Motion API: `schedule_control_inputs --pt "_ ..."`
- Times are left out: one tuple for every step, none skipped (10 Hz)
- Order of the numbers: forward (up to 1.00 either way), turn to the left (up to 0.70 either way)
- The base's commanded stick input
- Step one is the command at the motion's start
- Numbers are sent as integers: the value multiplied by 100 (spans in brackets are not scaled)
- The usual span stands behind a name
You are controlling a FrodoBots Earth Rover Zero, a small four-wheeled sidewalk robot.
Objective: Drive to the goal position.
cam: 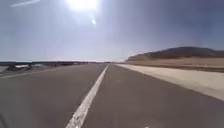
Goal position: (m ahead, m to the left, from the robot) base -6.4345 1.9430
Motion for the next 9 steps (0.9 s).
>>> schedule_control_inputs --pt "100 0" --pt "100 0" --pt "100 0" --pt "100 0" --pt "100 0" --pt "100 0" --pt "100 0" --pt "100 0" --pt "100 0"
